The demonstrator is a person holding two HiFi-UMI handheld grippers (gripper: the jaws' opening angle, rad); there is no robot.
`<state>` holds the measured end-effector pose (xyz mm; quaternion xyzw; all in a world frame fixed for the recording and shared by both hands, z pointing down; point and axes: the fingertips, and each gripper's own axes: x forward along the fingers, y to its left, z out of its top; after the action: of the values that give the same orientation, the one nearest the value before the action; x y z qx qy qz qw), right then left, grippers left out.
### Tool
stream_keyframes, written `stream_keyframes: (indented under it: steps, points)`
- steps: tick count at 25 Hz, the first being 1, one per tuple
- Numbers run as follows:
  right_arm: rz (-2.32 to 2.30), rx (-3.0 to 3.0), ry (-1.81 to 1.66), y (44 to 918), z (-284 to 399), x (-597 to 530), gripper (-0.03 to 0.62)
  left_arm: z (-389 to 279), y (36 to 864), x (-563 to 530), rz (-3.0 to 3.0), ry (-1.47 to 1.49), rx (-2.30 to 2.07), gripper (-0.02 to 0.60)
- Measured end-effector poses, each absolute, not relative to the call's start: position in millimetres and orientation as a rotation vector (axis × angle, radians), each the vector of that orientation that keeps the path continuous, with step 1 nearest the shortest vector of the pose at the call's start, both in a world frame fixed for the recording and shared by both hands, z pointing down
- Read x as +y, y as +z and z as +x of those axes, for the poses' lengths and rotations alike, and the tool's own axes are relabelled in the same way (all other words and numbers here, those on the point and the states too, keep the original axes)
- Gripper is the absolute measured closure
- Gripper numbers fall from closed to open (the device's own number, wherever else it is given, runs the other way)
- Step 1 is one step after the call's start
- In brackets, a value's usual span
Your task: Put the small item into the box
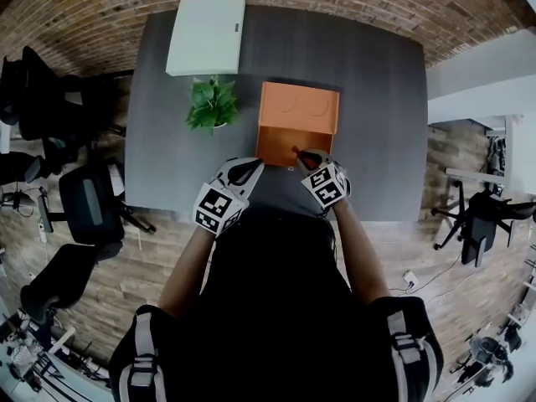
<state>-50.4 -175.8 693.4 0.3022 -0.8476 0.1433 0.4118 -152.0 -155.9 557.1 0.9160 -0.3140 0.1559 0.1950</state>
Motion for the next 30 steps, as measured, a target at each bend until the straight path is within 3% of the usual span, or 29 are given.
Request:
stream_keyframes:
  steps: [30]
  points:
    - [0.645, -2.042, 0.433, 751, -68, -191, 0.528, -163, 560, -140, 2.543, 0.481, -0.901, 0.558]
